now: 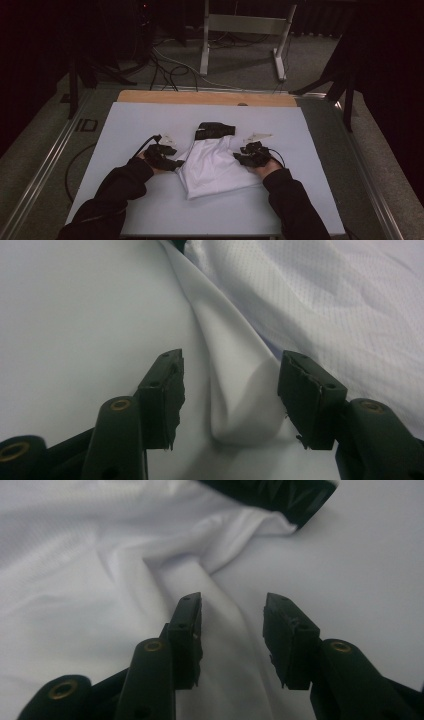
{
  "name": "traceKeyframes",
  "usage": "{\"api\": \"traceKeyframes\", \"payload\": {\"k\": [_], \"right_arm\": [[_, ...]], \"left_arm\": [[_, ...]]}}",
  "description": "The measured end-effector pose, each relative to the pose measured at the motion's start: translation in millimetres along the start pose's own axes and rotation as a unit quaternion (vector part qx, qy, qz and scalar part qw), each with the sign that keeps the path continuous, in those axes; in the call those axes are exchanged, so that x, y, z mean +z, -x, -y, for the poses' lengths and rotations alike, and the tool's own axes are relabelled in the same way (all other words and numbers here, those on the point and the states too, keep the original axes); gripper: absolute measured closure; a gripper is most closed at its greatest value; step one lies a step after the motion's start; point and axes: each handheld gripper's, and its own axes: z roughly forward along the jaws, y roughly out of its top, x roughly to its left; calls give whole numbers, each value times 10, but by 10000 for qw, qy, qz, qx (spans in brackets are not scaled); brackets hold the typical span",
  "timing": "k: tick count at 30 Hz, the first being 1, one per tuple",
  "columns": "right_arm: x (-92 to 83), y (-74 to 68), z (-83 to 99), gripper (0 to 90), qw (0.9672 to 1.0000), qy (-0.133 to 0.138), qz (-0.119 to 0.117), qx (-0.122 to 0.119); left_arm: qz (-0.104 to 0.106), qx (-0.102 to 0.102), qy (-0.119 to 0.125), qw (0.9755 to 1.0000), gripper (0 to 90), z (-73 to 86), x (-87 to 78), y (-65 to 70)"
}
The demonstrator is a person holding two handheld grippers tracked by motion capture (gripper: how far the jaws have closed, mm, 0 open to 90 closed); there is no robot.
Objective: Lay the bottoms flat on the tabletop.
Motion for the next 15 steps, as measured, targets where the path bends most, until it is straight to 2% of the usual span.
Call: {"api": "traceKeyframes", "payload": {"k": [3, 5, 7, 10, 11, 12, 13, 14, 15], "right_arm": [[53, -13, 17, 610, 9999, -114, -56, -4], [86, -40, 28, 654, 9998, -159, -34, -63], [84, -45, 20, 721, 9998, -192, -26, -100], [85, -84, -5, 884, 9990, -291, -113, -327], [85, -84, -5, 884, 9990, -291, -113, -327], [85, -114, -19, 899, 9985, -319, -41, -444], [82, -115, -18, 900, 9984, -316, -33, -461], [74, -111, -13, 900, 9985, -292, -22, -460], [74, -111, -13, 900, 9985, -292, -22, -460]], "left_arm": [[98, -80, 46, 9999, 423, -17, 38, -14], [168, -92, 54, 9998, 419, -71, 88, 11], [201, -86, 44, 9998, 419, -85, 99, 19], [217, -20, -48, 9998, 421, -142, 176, 61], [217, -20, -48, 9998, 440, -142, 176, 61], [92, -68, -131, 9998, 469, -163, 211, 47], [-40, -146, -192, 9997, 499, -174, 228, 22], [-41, -205, -177, 9996, 567, -178, 236, 7], [-41, -205, -177, 9996, 588, -178, 236, 7]]}}
